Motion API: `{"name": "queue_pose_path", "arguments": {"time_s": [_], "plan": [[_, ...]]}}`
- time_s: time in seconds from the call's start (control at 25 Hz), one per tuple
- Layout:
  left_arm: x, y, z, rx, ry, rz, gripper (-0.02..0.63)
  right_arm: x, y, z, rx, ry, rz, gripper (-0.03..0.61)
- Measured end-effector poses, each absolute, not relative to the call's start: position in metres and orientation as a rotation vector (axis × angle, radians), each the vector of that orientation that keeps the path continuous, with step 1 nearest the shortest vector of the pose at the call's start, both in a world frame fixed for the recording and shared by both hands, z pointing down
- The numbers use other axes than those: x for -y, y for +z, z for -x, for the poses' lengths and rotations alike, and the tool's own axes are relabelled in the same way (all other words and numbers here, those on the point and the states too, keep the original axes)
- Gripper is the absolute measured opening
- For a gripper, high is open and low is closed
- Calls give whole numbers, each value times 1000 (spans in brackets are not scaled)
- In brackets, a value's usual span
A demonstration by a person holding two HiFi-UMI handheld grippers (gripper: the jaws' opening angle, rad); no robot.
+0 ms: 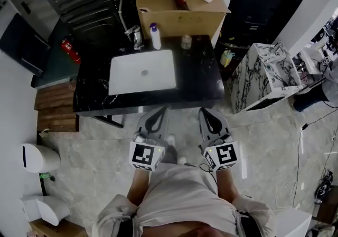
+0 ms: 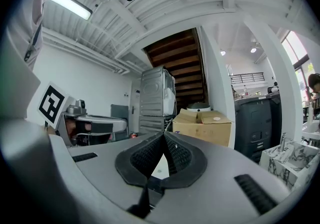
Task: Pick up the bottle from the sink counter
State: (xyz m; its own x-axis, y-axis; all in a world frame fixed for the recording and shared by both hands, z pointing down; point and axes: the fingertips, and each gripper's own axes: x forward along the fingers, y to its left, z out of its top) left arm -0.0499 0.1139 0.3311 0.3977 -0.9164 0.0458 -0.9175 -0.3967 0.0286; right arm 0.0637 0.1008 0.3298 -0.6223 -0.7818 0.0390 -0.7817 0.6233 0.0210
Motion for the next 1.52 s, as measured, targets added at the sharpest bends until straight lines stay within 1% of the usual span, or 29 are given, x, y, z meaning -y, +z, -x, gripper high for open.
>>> {"name": "queue_pose_path", "arguments": {"time_s": [0.4,1.04,1.52], "plan": [[-65,336,73,1672,36,-2599,0,-57,332,-40,2777,-25,-1356,-3],[11,331,87,1529,27,-2676,0,7,330,-19,2695,-27,-1449,-3],[46,333,97,1460,-9,-2690,0,36,338,-8,2649,1,-1505,-3]]}}
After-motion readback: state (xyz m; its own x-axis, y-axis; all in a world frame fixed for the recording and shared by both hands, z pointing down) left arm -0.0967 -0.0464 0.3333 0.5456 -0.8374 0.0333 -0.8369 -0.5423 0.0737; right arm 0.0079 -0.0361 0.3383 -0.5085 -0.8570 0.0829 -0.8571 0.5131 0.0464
